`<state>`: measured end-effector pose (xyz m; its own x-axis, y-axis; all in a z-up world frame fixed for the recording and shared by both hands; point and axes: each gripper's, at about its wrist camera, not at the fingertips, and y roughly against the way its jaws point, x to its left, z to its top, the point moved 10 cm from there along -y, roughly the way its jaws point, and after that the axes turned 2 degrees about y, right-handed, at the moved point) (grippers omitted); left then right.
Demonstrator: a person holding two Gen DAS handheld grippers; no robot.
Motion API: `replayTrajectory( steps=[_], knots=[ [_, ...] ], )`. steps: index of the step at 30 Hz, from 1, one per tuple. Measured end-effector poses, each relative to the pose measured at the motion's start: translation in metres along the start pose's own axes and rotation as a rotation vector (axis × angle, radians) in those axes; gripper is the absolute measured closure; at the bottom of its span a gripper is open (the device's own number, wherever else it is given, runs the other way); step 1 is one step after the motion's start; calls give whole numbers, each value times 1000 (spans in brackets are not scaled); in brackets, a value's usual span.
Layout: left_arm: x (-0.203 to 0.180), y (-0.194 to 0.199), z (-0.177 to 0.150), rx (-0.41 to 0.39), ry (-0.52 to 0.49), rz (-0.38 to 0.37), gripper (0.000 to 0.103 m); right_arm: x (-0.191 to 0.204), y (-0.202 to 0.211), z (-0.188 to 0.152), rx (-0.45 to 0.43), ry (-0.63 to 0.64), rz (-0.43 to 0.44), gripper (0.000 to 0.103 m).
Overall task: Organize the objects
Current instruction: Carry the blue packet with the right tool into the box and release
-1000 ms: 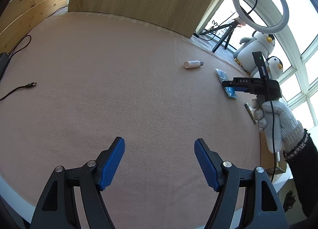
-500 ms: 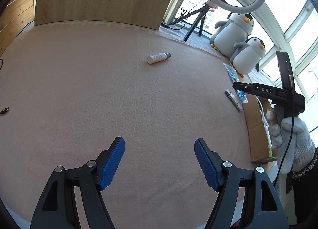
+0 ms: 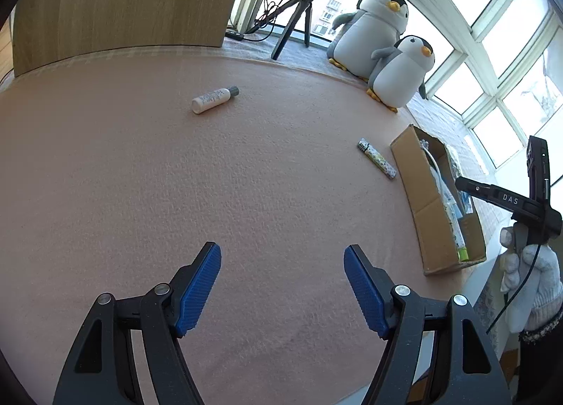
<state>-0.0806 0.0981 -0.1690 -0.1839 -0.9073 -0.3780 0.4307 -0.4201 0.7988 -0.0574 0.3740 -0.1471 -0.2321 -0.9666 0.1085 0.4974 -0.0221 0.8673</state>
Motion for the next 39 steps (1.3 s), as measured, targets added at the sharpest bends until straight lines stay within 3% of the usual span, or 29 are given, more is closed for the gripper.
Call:
replayTrajectory(
  steps=[8,16,20,39],
  knots=[
    [-19,-5,-1,14,-37,-21,27,-38,5,-23,16,-65,-54,52],
    [-31,-8,-2,20,-61,-30,27,-49,13,-26,4,-68,-82,51],
    [-34,-8,-3,19,-65,-28,27,-49,19,-24,-13,-67,-96,43],
    [-52,-26,5,48,-129,-13,25,-28,48,-26,-63,-38,-96,40]
  ],
)
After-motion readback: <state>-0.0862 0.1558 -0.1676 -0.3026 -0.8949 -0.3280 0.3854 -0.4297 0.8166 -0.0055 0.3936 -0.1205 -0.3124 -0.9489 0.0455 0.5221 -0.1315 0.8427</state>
